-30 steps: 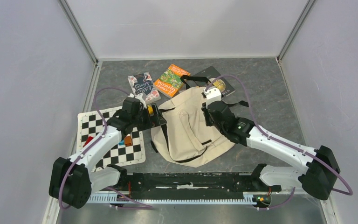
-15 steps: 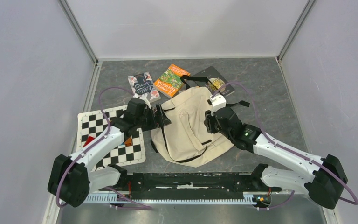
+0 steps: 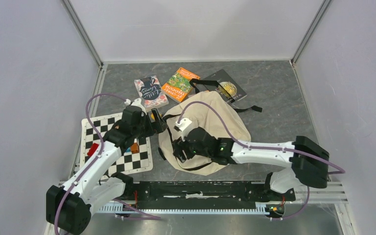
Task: Pack the student bag
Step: Adjust the student bag at the center of the board.
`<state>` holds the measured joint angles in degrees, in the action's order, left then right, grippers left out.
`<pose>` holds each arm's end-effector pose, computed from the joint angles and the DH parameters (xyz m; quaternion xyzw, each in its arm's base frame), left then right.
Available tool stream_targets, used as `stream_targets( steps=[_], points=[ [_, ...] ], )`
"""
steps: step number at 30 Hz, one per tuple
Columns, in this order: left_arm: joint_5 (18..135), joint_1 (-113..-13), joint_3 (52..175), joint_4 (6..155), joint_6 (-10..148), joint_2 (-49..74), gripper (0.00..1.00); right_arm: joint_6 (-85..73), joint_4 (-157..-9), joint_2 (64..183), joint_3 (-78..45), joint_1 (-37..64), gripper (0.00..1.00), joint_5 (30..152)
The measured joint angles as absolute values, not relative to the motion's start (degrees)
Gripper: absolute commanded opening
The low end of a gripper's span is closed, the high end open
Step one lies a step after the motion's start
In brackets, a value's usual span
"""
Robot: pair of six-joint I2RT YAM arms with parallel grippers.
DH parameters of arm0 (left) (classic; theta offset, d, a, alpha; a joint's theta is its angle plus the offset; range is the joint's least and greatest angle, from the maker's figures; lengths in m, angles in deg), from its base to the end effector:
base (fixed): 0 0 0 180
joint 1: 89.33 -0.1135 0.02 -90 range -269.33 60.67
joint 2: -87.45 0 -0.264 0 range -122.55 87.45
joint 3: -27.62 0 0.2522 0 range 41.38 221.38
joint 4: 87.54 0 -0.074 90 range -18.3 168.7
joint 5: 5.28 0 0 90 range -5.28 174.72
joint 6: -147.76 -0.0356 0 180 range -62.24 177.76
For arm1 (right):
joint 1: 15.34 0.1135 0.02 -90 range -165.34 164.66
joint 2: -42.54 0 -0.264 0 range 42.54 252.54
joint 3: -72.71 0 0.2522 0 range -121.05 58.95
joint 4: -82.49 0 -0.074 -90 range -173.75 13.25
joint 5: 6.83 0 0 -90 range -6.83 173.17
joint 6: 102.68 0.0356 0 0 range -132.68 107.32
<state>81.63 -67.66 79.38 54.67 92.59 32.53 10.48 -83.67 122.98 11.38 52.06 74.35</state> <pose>0.1878 -0.0767 0.2438 -0.0931 0.9047 -0.2180 0.3539 0.1227 0.2805 0.2319 -0.2958 0.8254 0.2908 0.3830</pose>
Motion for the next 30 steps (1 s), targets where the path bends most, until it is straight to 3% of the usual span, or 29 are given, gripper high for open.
stream_targets(
  steps=[8,12,21,30],
  points=[
    [81.63,-68.49,78.57,52.94,92.59,36.07,1.0,10.91,-86.4,132.51,4.63,53.83,0.67,75.27],
    [81.61,-68.64,78.57,51.7,92.57,36.88,1.0,10.85,-85.68,132.71,4.63,53.83,0.6,73.78],
    [81.15,-68.64,78.57,51.06,92.57,37.23,1.0,10.3,-84.87,132.49,4.78,53.83,0.31,70.46],
    [79.4,-68.75,78.57,51.04,91.96,37.27,1.0,10.22,-84.72,130.44,6.18,53.83,0.26,68.45]
  ],
)
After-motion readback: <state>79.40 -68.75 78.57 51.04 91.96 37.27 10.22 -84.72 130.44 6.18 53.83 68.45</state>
